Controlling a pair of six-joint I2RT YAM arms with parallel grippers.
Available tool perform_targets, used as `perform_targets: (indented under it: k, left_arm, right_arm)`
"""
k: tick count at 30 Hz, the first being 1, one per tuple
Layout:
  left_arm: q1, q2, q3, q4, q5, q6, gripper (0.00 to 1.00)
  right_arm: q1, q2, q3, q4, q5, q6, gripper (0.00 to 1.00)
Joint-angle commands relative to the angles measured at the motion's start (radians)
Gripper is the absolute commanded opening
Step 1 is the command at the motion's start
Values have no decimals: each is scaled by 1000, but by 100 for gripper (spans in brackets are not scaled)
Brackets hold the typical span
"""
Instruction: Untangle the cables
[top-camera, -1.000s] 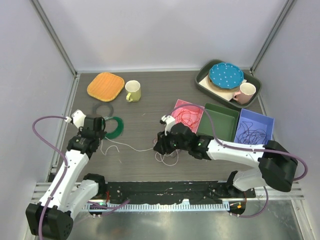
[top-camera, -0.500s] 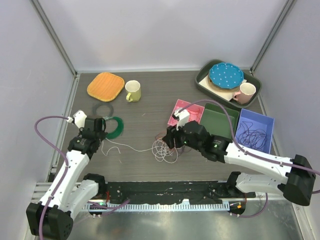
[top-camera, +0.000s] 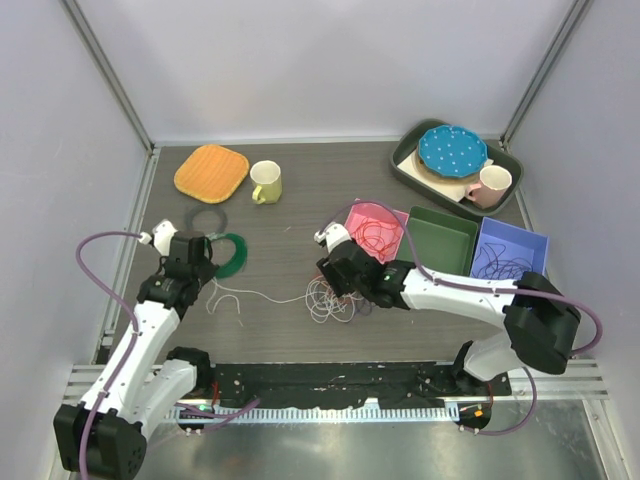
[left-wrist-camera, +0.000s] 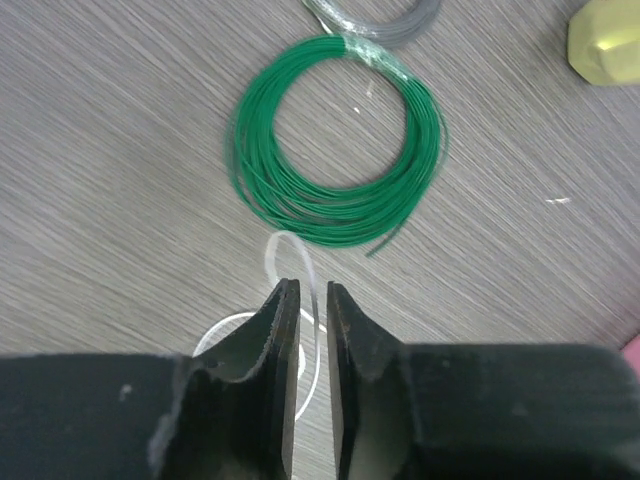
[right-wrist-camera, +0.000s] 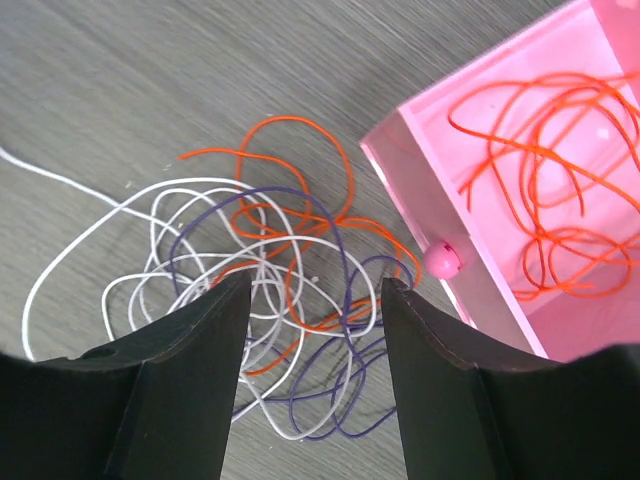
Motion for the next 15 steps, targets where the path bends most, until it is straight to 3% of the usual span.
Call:
perform_targets:
  k: [1, 5, 7, 9, 15]
  left_arm:
    - [5, -6, -33, 112, 174, 43, 34]
    - [-14, 18, -77, 251, 456, 94, 78]
    - [-44, 47, -88, 349, 590, 111, 94]
    - [-132, 73, -78, 403, 629, 144, 99]
    - [-437, 265, 10, 475, 596, 206, 100]
  right_arm:
    - [5, -10, 39, -27, 158, 152, 60]
    - [5, -120, -45, 10, 161, 243, 60]
    - [5, -226, -91, 30, 149, 272, 60]
    - [5, -307, -144, 53, 135, 300, 62]
    - [3, -582, -278, 127, 135, 347, 69]
